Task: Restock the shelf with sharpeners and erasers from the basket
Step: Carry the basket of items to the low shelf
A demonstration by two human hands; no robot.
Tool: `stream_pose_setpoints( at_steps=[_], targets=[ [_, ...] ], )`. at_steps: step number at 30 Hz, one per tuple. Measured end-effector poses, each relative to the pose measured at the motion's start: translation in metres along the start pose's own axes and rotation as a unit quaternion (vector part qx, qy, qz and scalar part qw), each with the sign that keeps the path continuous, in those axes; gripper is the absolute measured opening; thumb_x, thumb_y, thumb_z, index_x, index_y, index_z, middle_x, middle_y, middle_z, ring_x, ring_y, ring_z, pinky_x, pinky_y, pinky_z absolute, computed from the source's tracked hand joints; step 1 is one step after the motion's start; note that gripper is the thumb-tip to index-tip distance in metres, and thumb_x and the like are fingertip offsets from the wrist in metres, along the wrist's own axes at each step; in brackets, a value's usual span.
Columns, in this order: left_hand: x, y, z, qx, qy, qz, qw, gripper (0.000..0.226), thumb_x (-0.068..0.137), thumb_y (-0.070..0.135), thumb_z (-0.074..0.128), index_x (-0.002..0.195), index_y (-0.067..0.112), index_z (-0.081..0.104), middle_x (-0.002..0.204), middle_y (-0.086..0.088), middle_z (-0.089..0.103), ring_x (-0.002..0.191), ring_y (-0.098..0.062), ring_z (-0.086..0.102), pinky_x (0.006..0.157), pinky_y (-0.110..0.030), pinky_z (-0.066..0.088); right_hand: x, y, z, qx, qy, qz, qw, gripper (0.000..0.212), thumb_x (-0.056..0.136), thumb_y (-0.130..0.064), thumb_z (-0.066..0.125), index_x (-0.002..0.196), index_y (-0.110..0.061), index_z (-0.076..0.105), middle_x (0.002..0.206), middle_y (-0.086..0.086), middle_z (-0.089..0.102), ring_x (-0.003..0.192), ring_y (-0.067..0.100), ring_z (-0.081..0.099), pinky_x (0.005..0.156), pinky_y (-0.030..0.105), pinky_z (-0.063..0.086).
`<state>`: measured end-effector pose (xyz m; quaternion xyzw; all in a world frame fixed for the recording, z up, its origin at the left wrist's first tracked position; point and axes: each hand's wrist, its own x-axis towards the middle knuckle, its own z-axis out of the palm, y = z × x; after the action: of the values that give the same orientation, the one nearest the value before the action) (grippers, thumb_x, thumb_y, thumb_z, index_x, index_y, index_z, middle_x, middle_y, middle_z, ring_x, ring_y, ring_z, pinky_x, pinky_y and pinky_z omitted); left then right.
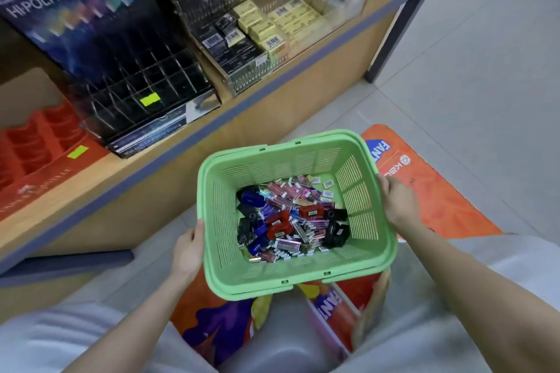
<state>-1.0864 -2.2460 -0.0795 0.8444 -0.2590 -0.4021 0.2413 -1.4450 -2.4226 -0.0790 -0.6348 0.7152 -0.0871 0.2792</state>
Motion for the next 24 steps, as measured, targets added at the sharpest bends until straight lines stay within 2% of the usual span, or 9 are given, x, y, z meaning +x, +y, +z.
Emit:
stream_pose_setpoints(
  at_steps=[2, 6, 10, 14, 17, 21, 24],
  targets=[
    [0.000, 0.000, 0.003, 0.001, -0.004, 0.014, 1.000, 0.047, 0.102, 0.041, 0.029, 0.105, 0.008, 0.063, 0.098, -0.010, 0.065, 0.093, -0.028, 0.062, 0.084, -0.036, 0.047, 0.002, 0.004, 0.001, -0.016, -0.019, 0.008, 1.000, 0.041, 0.101, -0.041, 0.029, 0.081, -0.013, 0.050, 0.082, 0.020, 0.061, 0.078, 0.036, 0.057, 0.066, 0.040, 0.043],
    [0.007, -0.003, 0.012, 0.029, -0.014, 0.028, 0.999, 0.057, 0.104, 0.038, 0.021, 0.106, 0.001, 0.064, 0.100, -0.016, 0.066, 0.094, -0.031, 0.061, 0.078, -0.035, 0.045, 0.010, 0.005, -0.002, -0.028, -0.069, 0.014, 0.997, 0.042, 0.102, -0.037, 0.027, 0.088, -0.007, 0.052, 0.089, 0.022, 0.062, 0.087, 0.038, 0.059, 0.073, 0.041, 0.046],
    [0.020, -0.011, 0.012, 0.048, -0.039, 0.029, 0.998, 0.062, 0.103, 0.040, 0.013, 0.110, 0.005, 0.064, 0.107, -0.019, 0.066, 0.101, -0.033, 0.061, 0.087, -0.043, 0.049, 0.013, 0.001, -0.005, -0.029, -0.109, 0.049, 0.992, 0.040, 0.103, -0.029, 0.030, 0.107, 0.001, 0.057, 0.104, 0.025, 0.063, 0.097, 0.038, 0.059, 0.084, 0.042, 0.047],
    [0.015, 0.001, 0.012, 0.057, -0.041, 0.049, 0.996, 0.059, 0.104, 0.032, 0.013, 0.115, 0.000, 0.061, 0.115, -0.023, 0.063, 0.108, -0.034, 0.058, 0.082, -0.033, 0.041, -0.001, -0.001, -0.009, -0.059, -0.126, 0.046, 0.989, 0.028, 0.102, -0.012, 0.034, 0.118, 0.002, 0.052, 0.109, 0.028, 0.061, 0.100, 0.039, 0.058, 0.073, 0.033, 0.037],
    [0.012, 0.004, 0.014, 0.067, -0.043, 0.036, 0.996, 0.059, 0.104, 0.032, 0.011, 0.122, 0.001, 0.058, 0.120, -0.020, 0.060, 0.114, -0.035, 0.054, 0.085, -0.033, 0.039, -0.005, 0.000, -0.009, -0.072, -0.133, 0.029, 0.988, 0.038, 0.097, 0.000, 0.033, 0.133, -0.005, 0.045, 0.114, 0.026, 0.061, 0.102, 0.037, 0.059, 0.078, 0.034, 0.042],
    [0.018, 0.000, 0.015, 0.059, -0.062, 0.006, 0.996, 0.064, 0.102, 0.040, 0.008, 0.128, 0.006, 0.056, 0.124, -0.018, 0.060, 0.117, -0.033, 0.054, 0.094, -0.039, 0.043, -0.004, -0.005, -0.010, -0.038, -0.128, 0.040, 0.990, 0.043, 0.094, 0.005, 0.033, 0.132, -0.005, 0.049, 0.106, 0.024, 0.061, 0.090, 0.029, 0.055, 0.073, 0.029, 0.036],
    [0.019, -0.003, 0.017, 0.039, -0.070, 0.022, 0.997, 0.065, 0.102, 0.040, 0.007, 0.121, 0.006, 0.059, 0.113, -0.017, 0.063, 0.107, -0.031, 0.058, 0.085, -0.034, 0.043, -0.004, -0.012, -0.012, -0.020, -0.123, 0.043, 0.991, 0.045, 0.095, 0.007, 0.034, 0.137, -0.005, 0.045, 0.121, 0.026, 0.058, 0.103, 0.033, 0.056, 0.084, 0.035, 0.040]
  ],
)
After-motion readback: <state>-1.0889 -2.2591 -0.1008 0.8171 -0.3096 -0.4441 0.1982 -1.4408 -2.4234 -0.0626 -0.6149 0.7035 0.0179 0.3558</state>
